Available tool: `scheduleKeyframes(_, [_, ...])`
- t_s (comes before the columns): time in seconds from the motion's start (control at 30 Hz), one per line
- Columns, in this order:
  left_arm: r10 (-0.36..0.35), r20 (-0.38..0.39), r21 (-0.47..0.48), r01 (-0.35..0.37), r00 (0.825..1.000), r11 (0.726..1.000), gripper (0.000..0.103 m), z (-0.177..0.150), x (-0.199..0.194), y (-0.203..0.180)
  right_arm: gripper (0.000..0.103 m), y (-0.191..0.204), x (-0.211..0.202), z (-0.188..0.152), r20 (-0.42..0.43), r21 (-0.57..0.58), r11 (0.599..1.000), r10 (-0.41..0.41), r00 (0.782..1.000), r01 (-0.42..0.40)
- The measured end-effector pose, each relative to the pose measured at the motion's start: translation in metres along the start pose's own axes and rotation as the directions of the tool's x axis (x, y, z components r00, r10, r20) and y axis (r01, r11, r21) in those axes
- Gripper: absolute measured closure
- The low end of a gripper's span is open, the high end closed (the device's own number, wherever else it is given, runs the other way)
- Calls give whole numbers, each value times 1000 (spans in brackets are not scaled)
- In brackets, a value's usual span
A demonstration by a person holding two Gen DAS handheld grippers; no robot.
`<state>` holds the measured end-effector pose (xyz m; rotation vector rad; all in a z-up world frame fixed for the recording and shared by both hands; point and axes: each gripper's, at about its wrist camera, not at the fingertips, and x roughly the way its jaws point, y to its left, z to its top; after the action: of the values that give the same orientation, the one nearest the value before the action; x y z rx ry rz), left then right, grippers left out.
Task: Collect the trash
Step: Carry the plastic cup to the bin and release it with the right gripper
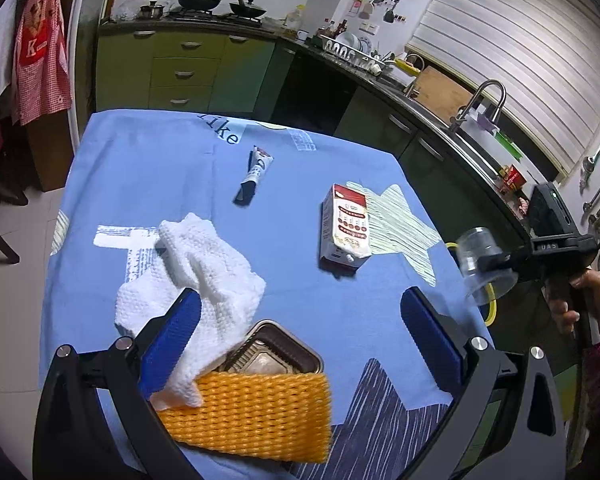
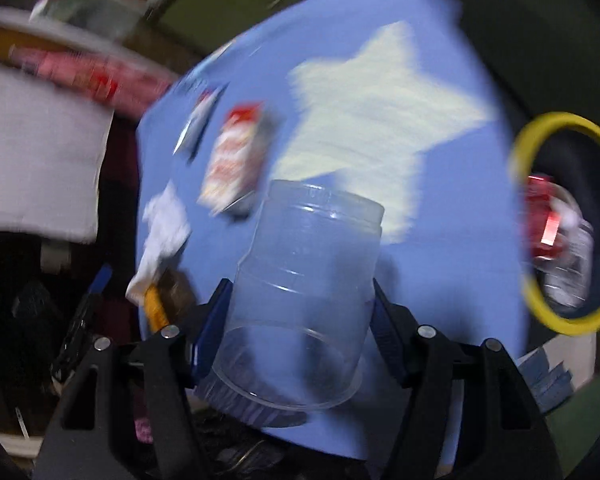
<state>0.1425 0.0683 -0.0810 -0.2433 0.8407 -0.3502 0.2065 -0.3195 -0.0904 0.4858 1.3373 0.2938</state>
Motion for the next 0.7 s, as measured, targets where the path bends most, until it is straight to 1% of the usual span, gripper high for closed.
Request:
scheduleKeyframes(0.03, [-1,-2,4,1,1000,1000,5,0,1,-2,39,-20,-13,1,43,25,999,-35,998,34])
scheduleKeyframes(0.1, [-3,-8,15,3,1000,1000,5,1,4,-7,39,-52,-27,2,96,86,994,-72,993,64])
scheduleKeyframes(0.17, [-8,-13,26,8,1000,1000,5,2,6,-14,39,-90,-40,3,146,147,984,-125,981,104])
scheduleKeyframes(0.2, [-7,-14,31,8,1000,999,5,2,7,-16,39,-108,-44,5,159,176,975,-162,974,134])
scheduleKeyframes(0.23, [-6,-16,36,6,1000,999,5,2,8,-19,39,-119,-42,5,161,196,969,-183,970,151])
scheduleKeyframes(0.3, [0,-21,47,1,1000,999,5,3,10,-25,39,-154,-39,9,151,267,951,-200,968,155])
scheduleKeyframes(0.37, [4,-24,57,-3,1000,998,5,3,11,-30,39,-180,-34,14,141,305,933,-244,960,192])
scheduleKeyframes(0.43, [8,-26,64,-7,1000,998,5,3,11,-33,39,-201,-30,22,135,345,918,-255,957,196])
scheduleKeyframes(0.57, [20,-36,81,-17,999,997,5,4,14,-40,36,-224,-25,34,137,381,901,-275,952,206])
scheduleKeyframes(0.6, [22,-39,82,-18,999,996,5,5,15,-40,33,-229,-25,37,146,385,898,-287,947,213])
scheduleKeyframes(0.63, [22,-42,83,-19,999,996,5,6,17,-40,25,-230,-24,39,151,380,898,-295,943,220])
scheduleKeyframes(0.7, [22,-53,86,-17,998,996,5,6,20,-42,23,-231,-26,42,166,381,886,-347,923,264])
